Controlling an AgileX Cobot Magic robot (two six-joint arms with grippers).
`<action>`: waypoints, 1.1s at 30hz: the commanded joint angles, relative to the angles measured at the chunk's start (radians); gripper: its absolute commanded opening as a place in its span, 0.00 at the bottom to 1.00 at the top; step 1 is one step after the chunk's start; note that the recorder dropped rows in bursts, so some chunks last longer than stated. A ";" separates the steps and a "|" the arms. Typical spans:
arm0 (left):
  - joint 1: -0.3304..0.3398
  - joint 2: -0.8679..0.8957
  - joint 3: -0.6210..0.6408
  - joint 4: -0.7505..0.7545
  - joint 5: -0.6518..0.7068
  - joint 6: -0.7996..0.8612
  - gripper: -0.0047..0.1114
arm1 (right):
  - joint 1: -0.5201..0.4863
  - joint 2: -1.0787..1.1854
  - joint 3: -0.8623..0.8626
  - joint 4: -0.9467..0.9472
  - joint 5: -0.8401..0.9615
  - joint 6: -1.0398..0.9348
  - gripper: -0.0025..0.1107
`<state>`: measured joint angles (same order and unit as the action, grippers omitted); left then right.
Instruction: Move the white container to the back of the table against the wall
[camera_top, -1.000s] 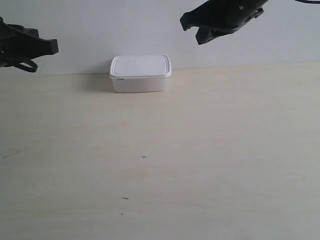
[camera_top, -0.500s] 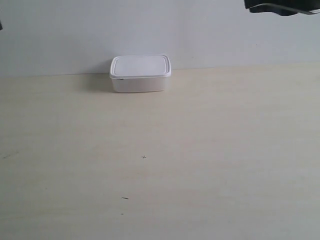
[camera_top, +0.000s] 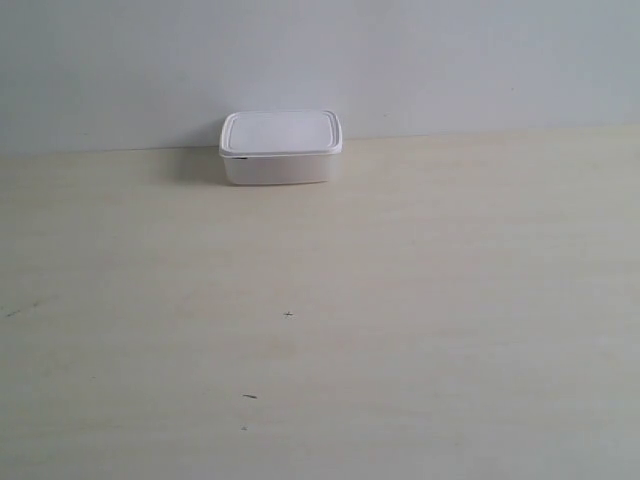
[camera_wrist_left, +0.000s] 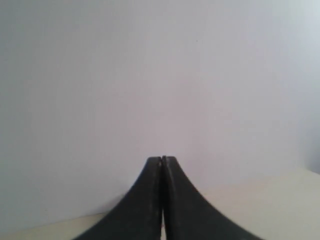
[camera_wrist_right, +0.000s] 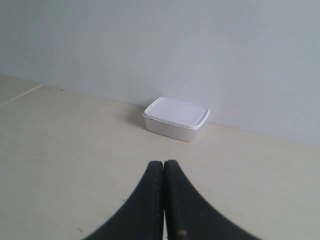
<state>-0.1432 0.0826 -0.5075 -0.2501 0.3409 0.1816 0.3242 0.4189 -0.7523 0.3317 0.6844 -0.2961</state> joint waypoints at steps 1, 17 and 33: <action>0.004 -0.052 0.028 0.026 0.083 -0.005 0.04 | 0.002 -0.052 0.096 0.007 -0.013 0.007 0.02; 0.004 -0.059 0.252 0.020 -0.255 -0.005 0.04 | 0.002 0.011 0.326 0.007 -0.582 0.008 0.02; 0.004 -0.059 0.252 0.020 -0.250 -0.003 0.04 | 0.002 0.011 0.326 0.009 -0.577 0.010 0.02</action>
<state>-0.1432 0.0262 -0.2579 -0.2257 0.1048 0.1816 0.3242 0.4261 -0.4314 0.3411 0.1169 -0.2882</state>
